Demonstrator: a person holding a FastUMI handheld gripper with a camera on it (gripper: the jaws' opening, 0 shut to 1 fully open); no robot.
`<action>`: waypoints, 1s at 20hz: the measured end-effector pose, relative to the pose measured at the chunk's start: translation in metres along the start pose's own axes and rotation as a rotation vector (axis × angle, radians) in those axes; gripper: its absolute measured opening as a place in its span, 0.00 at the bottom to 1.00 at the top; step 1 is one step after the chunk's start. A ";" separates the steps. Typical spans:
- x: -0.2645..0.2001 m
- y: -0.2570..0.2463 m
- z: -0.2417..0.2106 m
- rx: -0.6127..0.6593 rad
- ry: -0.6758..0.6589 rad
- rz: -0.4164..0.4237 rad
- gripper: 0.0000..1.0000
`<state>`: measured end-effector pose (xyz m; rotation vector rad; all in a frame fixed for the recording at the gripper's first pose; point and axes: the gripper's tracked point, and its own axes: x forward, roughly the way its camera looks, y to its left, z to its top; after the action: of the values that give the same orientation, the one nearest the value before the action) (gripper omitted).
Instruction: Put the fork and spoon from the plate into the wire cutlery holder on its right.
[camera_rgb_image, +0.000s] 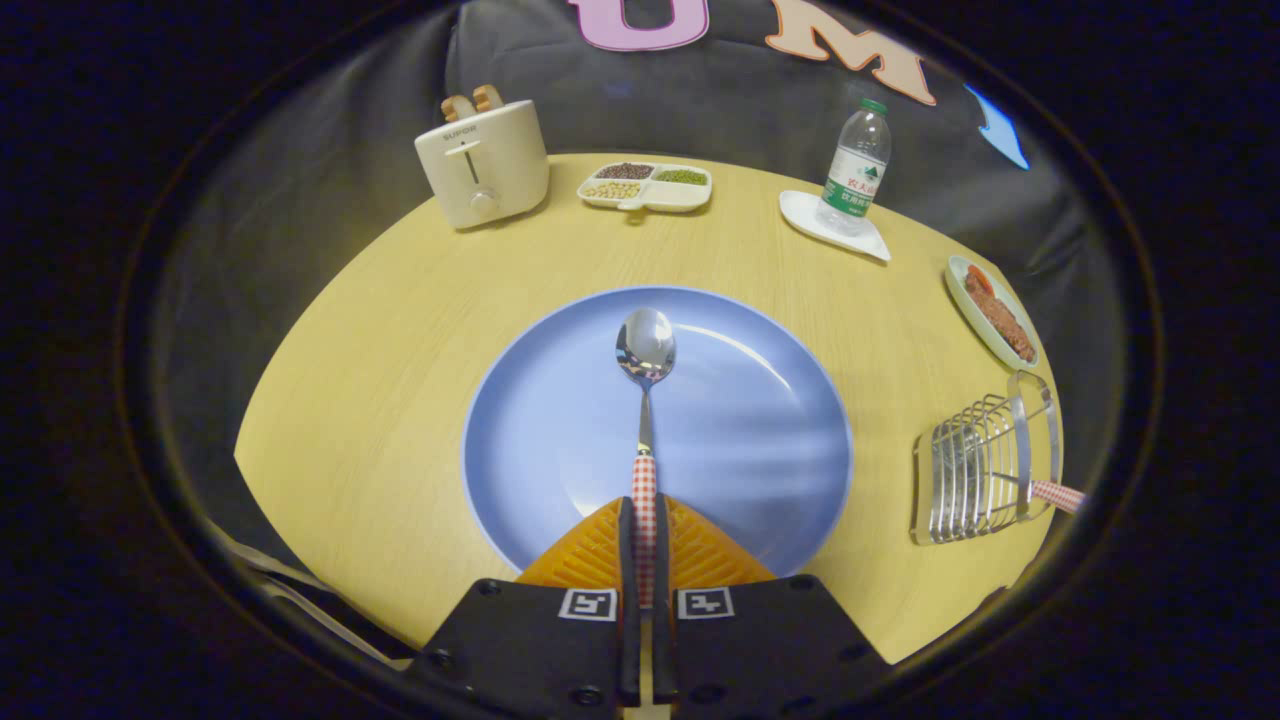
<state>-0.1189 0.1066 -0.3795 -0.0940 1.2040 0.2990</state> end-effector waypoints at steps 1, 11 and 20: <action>-0.003 -0.003 0.001 -0.009 0.012 0.004 0.08; -0.053 -0.050 0.015 -0.137 0.044 0.033 0.08; -0.108 -0.116 0.030 -0.243 0.103 0.048 0.08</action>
<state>-0.0942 -0.0162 -0.2786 -0.2948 1.2695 0.4869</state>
